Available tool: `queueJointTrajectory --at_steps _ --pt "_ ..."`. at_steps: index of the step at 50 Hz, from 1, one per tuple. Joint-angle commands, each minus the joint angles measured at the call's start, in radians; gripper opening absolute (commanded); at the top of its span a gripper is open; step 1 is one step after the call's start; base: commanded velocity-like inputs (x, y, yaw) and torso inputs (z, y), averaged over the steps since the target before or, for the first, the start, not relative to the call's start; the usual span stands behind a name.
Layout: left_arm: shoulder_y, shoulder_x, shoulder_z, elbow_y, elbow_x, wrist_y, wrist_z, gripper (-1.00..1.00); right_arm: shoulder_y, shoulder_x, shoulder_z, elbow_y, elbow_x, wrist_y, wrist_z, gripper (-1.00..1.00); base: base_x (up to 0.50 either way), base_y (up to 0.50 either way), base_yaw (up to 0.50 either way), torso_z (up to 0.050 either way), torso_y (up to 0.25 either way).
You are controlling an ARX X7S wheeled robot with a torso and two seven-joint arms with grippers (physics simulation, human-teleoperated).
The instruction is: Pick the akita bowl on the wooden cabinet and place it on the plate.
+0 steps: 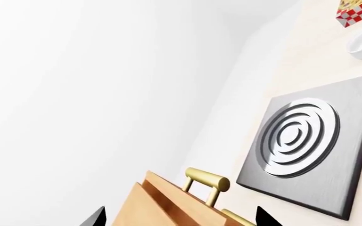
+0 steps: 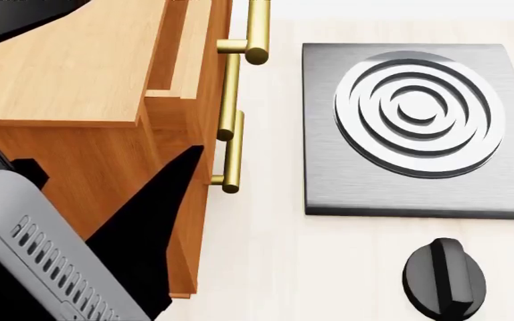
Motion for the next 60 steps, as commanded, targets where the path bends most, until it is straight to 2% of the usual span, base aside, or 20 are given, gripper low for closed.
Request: queueJointTrajectory --at_steps 1,20,41,60 --pt "0.006 0.001 0.007 -0.001 0.011 0.003 0.005 1.00 -0.003 0.003 0.030 0.001 -0.008 0.003 -0.007 -1.00 0.00 0.00 0.00 0.000 0.000" --pt "0.019 0.016 0.025 -0.014 0.032 0.011 0.007 1.00 0.048 0.041 0.006 0.031 -0.006 0.037 -0.004 -1.00 0.00 0.00 0.00 0.000 0.001" --pt "0.037 0.007 0.037 -0.008 0.053 0.020 0.017 1.00 0.111 -0.023 -0.084 0.105 -0.038 0.036 -0.044 -1.00 0.00 0.00 0.00 0.000 0.000" --pt "0.046 0.005 0.046 -0.006 0.066 0.029 0.021 1.00 0.101 -0.029 -0.064 0.107 -0.033 0.035 -0.045 -1.00 0.00 0.00 0.00 0.000 0.000"
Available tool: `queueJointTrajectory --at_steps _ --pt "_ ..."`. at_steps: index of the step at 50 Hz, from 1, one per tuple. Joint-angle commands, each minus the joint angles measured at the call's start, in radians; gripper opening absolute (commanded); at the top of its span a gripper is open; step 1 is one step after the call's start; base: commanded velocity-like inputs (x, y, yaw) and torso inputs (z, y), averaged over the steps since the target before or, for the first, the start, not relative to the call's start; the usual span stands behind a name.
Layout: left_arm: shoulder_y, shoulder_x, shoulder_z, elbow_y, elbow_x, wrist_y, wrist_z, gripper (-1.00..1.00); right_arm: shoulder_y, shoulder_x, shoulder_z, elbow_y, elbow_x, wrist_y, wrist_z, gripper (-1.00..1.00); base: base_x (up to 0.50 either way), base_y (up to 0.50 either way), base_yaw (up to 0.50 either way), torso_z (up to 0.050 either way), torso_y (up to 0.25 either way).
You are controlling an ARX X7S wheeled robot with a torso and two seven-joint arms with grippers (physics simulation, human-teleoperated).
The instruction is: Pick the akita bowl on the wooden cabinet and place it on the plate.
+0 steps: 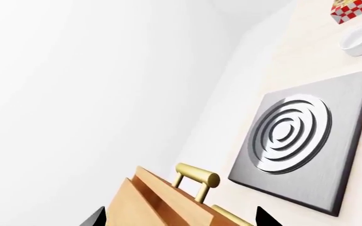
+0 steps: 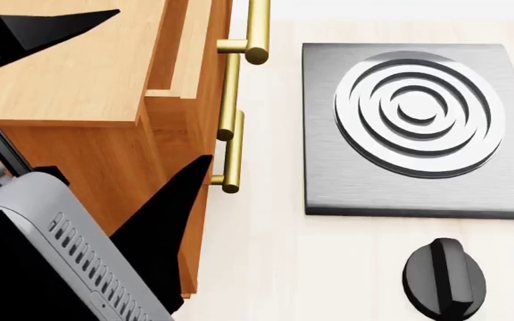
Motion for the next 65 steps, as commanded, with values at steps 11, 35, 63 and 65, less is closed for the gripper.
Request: queueJointTrajectory --at_steps 11,35,63,65 --pt "0.014 0.000 0.012 -0.001 0.013 0.011 0.002 1.00 0.046 -0.005 -0.016 0.029 -0.023 0.011 -0.010 -1.00 0.00 0.00 0.00 0.001 0.000" --pt "0.028 0.004 0.028 -0.006 0.038 0.019 0.013 1.00 0.100 0.011 -0.039 0.050 -0.026 0.039 -0.002 -1.00 0.00 0.00 0.00 0.000 0.000" --pt "0.046 0.010 0.048 -0.012 0.060 0.029 0.016 1.00 0.136 -0.016 -0.067 0.117 -0.037 0.046 -0.024 -1.00 0.00 0.00 0.00 0.000 0.000" --pt "0.044 0.009 0.048 -0.013 0.059 0.029 0.016 1.00 0.142 -0.020 -0.073 0.125 -0.041 0.047 -0.026 -1.00 0.00 0.00 0.00 0.000 0.000"
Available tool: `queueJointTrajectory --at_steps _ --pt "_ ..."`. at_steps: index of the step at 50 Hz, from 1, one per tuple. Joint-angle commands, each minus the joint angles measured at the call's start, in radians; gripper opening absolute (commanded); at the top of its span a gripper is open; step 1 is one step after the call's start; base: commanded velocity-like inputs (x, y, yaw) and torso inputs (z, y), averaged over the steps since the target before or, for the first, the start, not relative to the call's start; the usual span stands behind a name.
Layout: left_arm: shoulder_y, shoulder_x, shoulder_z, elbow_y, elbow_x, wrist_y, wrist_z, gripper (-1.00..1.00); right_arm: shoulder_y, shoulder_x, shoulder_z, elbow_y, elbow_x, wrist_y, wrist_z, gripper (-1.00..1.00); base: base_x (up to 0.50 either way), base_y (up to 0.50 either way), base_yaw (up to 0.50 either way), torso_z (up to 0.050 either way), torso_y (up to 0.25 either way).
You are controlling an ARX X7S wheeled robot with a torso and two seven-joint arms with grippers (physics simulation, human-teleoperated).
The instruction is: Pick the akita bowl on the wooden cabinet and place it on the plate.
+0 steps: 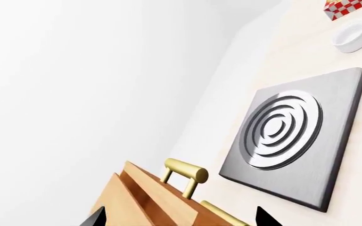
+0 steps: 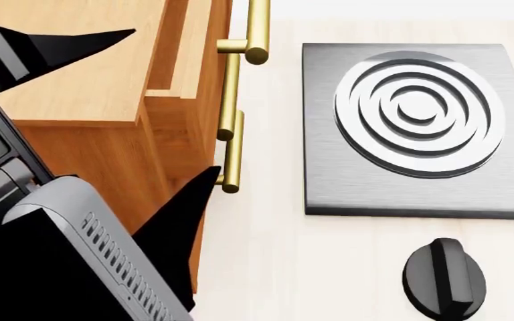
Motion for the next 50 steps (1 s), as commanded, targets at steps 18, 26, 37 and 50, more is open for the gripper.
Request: queueJointTrajectory --at_steps 18,26,37,50 --pt "-0.004 0.007 0.015 -0.009 0.002 0.005 -0.001 1.00 0.046 -0.030 -0.019 0.056 -0.029 0.001 -0.026 -1.00 0.00 0.00 0.00 0.001 0.000" --pt "0.004 0.005 0.020 -0.008 0.009 0.009 -0.001 1.00 0.044 -0.034 -0.013 0.060 -0.027 -0.001 -0.031 -1.00 0.00 0.00 0.00 0.000 0.001" --pt "0.004 0.000 0.022 -0.008 0.010 0.013 0.000 1.00 0.060 -0.041 -0.020 0.074 -0.028 0.002 -0.036 -1.00 0.00 0.00 0.00 0.000 0.000" --pt "0.009 -0.003 0.026 -0.007 0.014 0.018 0.000 1.00 0.067 -0.053 -0.018 0.082 -0.031 -0.003 -0.033 -1.00 0.00 0.00 0.00 0.000 0.000"
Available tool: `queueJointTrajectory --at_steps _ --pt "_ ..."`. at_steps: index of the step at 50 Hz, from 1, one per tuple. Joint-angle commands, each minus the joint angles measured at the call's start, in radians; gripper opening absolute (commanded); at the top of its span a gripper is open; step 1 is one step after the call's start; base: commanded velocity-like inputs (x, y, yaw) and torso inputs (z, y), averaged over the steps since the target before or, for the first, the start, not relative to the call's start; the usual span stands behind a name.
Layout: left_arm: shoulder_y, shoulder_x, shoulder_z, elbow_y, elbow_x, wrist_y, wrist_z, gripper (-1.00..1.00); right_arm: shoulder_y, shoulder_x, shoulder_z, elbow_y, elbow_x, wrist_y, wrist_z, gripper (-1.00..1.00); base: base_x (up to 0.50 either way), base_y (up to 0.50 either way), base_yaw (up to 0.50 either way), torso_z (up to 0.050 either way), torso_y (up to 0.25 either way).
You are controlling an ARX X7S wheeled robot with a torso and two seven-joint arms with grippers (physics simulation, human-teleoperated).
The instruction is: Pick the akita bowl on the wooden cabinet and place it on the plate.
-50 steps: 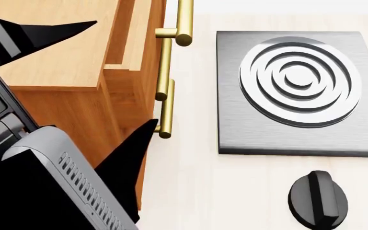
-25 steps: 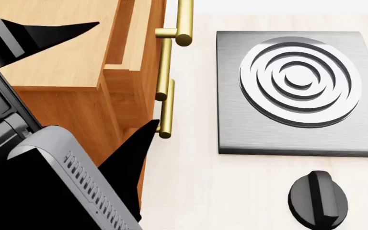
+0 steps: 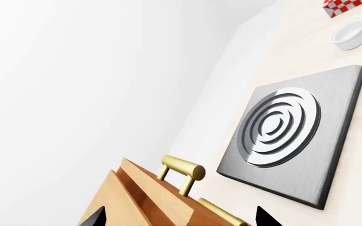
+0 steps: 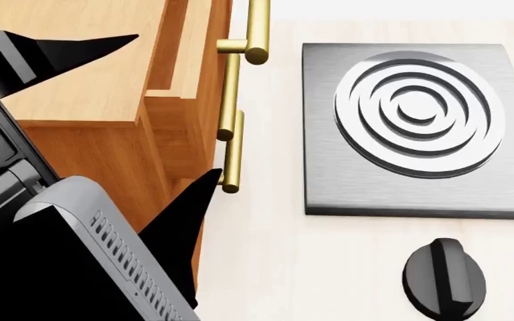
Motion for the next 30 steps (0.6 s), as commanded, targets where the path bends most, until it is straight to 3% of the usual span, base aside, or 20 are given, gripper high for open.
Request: queueJointTrajectory --at_steps 1,30 --pt "0.005 -0.004 0.004 0.000 0.006 0.005 0.001 1.00 0.015 -0.010 0.005 0.009 -0.022 -0.004 0.002 -1.00 0.00 0.00 0.00 0.000 0.000" --pt "0.006 -0.005 0.014 0.002 0.004 0.013 -0.008 1.00 0.043 -0.040 -0.009 0.055 -0.028 -0.004 -0.021 -1.00 0.00 0.00 0.00 0.000 0.000"
